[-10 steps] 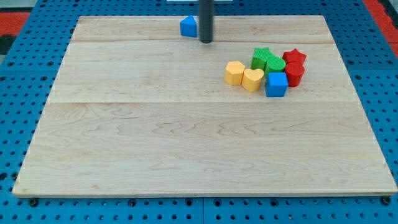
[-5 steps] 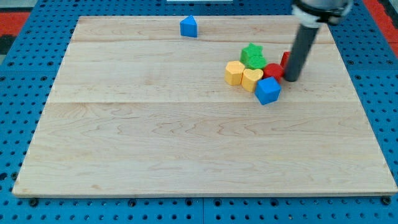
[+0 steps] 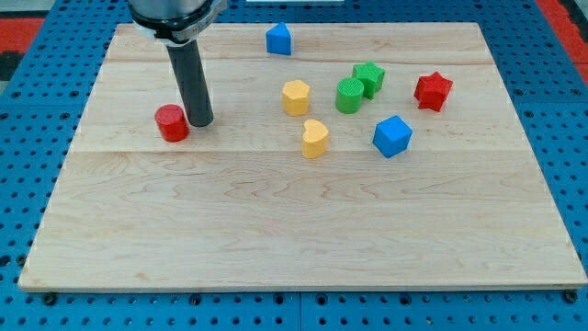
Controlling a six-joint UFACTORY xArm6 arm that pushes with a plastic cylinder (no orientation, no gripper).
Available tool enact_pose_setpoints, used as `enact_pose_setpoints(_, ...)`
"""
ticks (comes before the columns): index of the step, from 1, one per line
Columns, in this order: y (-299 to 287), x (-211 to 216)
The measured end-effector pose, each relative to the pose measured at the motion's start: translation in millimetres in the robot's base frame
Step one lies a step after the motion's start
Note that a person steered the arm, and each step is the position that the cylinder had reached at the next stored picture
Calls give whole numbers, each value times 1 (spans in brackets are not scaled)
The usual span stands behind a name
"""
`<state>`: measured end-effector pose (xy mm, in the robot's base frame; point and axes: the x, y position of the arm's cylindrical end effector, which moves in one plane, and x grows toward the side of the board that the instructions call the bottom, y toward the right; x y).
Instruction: Push the red circle to top left
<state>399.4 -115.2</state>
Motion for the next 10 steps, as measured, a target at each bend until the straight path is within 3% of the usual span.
enact_pose_setpoints(2, -14, 37)
enact_pose_setpoints(3, -79, 28)
enact_pose_setpoints(5, -96, -33)
enact_pose_setpoints(6, -83, -7)
enact_pose_setpoints(7, -116, 37)
enact_pose_setpoints(8, -21, 40)
enact_pose_setpoints(9, -31, -8)
enact_pose_setpoints(10, 9, 0)
